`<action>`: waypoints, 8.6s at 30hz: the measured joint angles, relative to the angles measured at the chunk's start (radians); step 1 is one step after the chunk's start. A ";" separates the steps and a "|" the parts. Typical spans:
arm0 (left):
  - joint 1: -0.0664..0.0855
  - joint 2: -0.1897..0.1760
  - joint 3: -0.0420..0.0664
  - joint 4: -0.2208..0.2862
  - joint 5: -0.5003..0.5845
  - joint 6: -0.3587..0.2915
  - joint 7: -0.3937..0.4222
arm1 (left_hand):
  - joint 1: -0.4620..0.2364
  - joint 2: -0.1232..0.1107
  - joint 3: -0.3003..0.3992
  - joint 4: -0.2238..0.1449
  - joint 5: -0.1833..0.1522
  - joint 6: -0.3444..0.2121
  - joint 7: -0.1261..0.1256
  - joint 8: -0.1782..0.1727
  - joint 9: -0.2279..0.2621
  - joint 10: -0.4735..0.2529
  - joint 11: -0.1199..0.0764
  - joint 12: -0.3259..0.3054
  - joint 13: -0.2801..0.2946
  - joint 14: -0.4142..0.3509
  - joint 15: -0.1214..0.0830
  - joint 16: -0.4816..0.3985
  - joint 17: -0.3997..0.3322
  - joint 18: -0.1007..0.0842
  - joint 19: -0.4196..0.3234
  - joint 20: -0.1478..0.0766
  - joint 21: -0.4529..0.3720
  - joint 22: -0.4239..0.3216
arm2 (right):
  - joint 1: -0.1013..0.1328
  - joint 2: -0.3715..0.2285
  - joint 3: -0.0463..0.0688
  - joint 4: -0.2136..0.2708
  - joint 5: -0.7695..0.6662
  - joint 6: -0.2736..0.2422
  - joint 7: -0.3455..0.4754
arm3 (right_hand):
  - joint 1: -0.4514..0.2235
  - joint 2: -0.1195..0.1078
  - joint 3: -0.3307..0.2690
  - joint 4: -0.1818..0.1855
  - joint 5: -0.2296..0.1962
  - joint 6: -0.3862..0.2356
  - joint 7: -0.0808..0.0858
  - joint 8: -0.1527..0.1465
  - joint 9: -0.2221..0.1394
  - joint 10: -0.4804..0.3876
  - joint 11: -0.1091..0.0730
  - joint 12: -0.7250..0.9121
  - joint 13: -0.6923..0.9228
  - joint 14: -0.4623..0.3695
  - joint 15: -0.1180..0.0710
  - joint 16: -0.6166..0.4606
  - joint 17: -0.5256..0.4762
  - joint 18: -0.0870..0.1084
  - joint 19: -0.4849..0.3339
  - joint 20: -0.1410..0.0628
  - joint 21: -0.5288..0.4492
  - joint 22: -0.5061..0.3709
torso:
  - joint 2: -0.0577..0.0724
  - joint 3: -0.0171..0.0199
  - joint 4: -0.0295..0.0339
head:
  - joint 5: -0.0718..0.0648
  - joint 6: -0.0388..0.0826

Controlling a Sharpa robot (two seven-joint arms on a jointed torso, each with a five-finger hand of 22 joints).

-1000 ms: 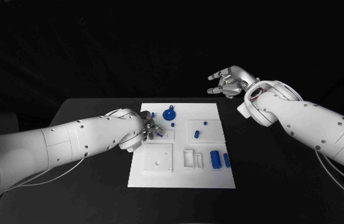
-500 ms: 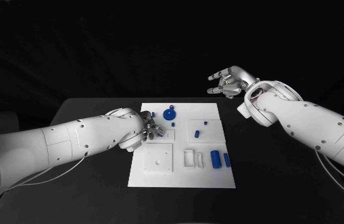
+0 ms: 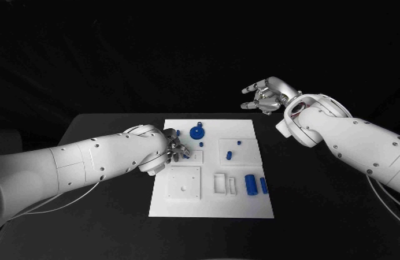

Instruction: Assemble the parts on the task board

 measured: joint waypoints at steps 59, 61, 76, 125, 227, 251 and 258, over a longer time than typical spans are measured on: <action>-0.018 0.023 -0.002 -0.046 -0.033 0.037 0.003 | 0.038 -0.261 -0.057 0.392 -0.371 0.239 -0.149 0.008 0.391 -0.027 -0.027 0.000 -0.005 -0.007 -0.010 -0.008 -0.023 0.000 0.025 0.004 -0.075 0.064 | -0.005 0.004 0.000 -0.003 0.000 0.003 0.003 | 0.000 0.000 -0.003 -0.003 0.000 0.000 0.000 0.000 0.000 0.000 0.000 0.000 0.000 0.000 0.000 0.000 0.000 0.000 0.000 0.000 0.000 -0.001 | 0.000 -0.0012 0.0011 | -0.010 0.001; -0.019 0.021 -0.002 -0.045 -0.033 0.038 0.003 | 0.027 -0.296 -0.073 0.434 -0.379 0.240 -0.148 0.008 0.391 -0.027 -0.027 0.000 -0.006 -0.007 -0.010 -0.008 -0.024 0.000 0.029 0.000 -0.075 0.065 | -0.006 0.003 0.000 -0.003 0.000 0.003 0.003 | 0.000 0.000 -0.003 -0.003 0.000 0.000 0.000 0.000 0.000 0.000 0.000 0.000 0.000 0.000 0.000 0.000 0.000 0.000 0.000 0.000 0.000 -0.001 | 0.000 -0.0012 0.0011 | -0.010 0.001; -0.018 -0.004 0.004 -0.031 -0.021 0.044 0.010 | 0.009 -0.315 -0.082 0.442 -0.379 0.237 -0.146 0.002 0.375 -0.027 -0.027 -0.011 -0.020 -0.013 -0.004 -0.019 -0.024 0.000 0.029 0.000 -0.092 0.072 | -0.010 0.001 0.000 -0.007 0.000 0.003 0.003 | 0.000 0.000 -0.003 -0.003 0.004 0.000 0.000 0.000 0.000 0.000 0.000 0.000 0.000 0.000 0.000 0.000 -0.001 0.000 0.000 0.000 0.000 -0.001 | 0.000 -0.0014 0.0011 | -0.011 0.006; 0.101 0.151 0.086 -0.490 0.023 0.275 0.074 | -0.001 -0.180 -0.092 0.274 -0.236 -0.103 -0.020 -0.004 -0.427 -0.031 0.027 -0.175 0.038 -0.074 0.038 -0.039 -0.139 0.000 0.036 0.039 -0.219 0.115 | -0.010 -0.002 0.013 0.001 0.001 -0.006 0.004 | -0.004 -0.004 -0.006 0.012 0.008 0.000 0.000 0.000 0.000 -0.004 -0.004 -0.008 -0.011 0.000 0.000 -0.012 -0.007 0.000 0.000 0.000 -0.014 -0.001 | 0.048 -0.0100 -0.0165 | 0.017 0.067; 0.091 -0.023 0.082 -0.216 0.189 0.189 0.109 | 0.037 -0.031 -0.002 -0.053 0.183 -0.021 -0.008 0.000 -0.124 -0.014 0.007 -0.056 -0.029 -0.023 0.017 -0.008 -0.057 0.000 0.093 0.021 -0.266 0.270 | -0.009 0.000 0.016 -0.015 0.005 -0.007 0.004 | -0.004 -0.004 -0.001 0.007 0.012 0.000 0.000 0.000 0.000 -0.003 -0.003 -0.008 -0.010 0.000 0.000 -0.012 -0.005 0.000 0.000 0.000 -0.014 -0.001 | 0.041 -0.0074 -0.0059 | 0.028 0.062; 0.090 -0.113 0.003 0.033 0.124 0.070 0.058 | 0.010 -0.057 0.049 -0.079 0.219 -0.018 -0.007 -0.008 -0.059 -0.006 0.001 -0.035 -0.020 -0.003 0.011 -0.012 -0.012 0.000 0.104 0.018 -0.266 0.275 | -0.011 -0.002 0.016 -0.025 0.008 -0.006 0.004 | -0.004 -0.004 -0.001 0.007 0.012 0.000 0.000 0.000 0.000 -0.003 -0.003 -0.008 -0.010 0.000 0.000 -0.012 -0.005 0.000 0.000 0.000 -0.014 -0.001 | 0.031 -0.0074 0.0023 | 0.029 0.043; 0.078 -0.113 -0.002 0.052 0.079 0.043 0.048 | 0.007 -0.061 0.054 -0.083 0.219 -0.018 -0.007 -0.005 -0.053 -0.005 0.002 -0.030 -0.019 -0.001 0.010 -0.012 -0.006 0.000 0.104 0.018 -0.266 0.276 | -0.012 -0.003 0.016 -0.025 0.009 -0.006 0.004 | -0.004 -0.004 -0.001 0.007 0.012 0.000 0.000 0.000 0.000 -0.003 -0.003 -0.008 -0.010 0.000 0.000 -0.012 -0.005 0.000 0.000 0.000 -0.014 -0.001 | 0.031 -0.0068 0.0012 | 0.030 0.041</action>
